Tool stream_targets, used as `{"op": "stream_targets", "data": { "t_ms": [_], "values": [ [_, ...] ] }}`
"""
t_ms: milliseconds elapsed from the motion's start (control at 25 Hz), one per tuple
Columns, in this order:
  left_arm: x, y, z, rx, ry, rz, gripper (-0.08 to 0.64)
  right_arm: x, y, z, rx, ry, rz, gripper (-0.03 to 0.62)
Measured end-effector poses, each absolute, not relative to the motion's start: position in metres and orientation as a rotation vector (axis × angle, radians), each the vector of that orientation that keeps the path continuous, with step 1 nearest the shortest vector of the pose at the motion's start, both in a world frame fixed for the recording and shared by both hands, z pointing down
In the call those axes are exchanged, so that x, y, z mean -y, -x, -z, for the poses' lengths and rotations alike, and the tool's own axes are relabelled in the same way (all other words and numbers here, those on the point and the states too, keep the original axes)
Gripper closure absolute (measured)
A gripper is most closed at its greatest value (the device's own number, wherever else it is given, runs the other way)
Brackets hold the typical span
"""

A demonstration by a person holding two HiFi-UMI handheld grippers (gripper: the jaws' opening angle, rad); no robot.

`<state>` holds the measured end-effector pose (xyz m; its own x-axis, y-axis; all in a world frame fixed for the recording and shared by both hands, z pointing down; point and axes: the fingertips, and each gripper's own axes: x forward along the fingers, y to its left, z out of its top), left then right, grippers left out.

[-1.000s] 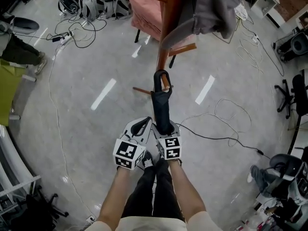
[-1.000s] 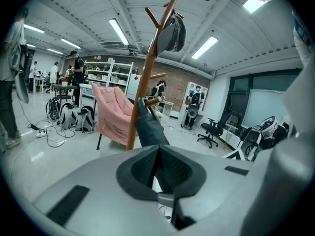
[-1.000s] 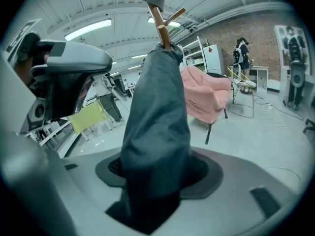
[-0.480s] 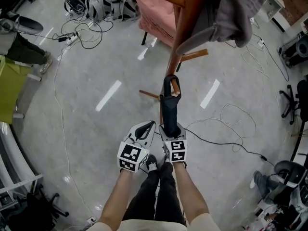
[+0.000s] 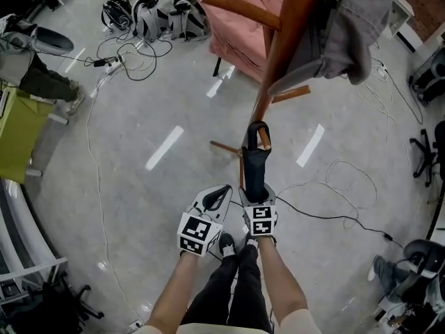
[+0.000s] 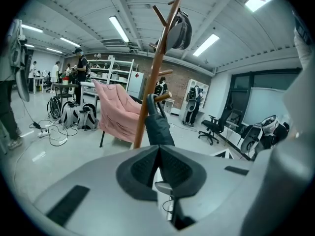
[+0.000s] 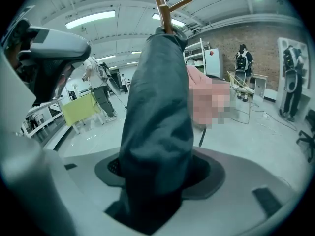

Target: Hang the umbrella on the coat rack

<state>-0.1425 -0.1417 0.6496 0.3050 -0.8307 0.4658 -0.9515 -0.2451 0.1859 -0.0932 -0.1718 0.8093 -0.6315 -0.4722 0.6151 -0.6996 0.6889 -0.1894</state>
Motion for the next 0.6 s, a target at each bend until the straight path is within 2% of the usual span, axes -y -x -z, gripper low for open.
{"op": "stream_targets", "data": {
  "t_ms": [320, 600],
  "values": [
    [0.139, 0.149, -0.646, 1.607, -2.199, -0.536, 0.552, 0.182, 0.098, -0.819, 2.321, -0.937, -0.555, 0.313],
    [0.133, 0.151, -0.646, 1.592, -2.180, -0.490, 0.552, 0.184, 0.102, -0.822, 2.287, -0.956, -0.548, 0.310]
  ]
}}
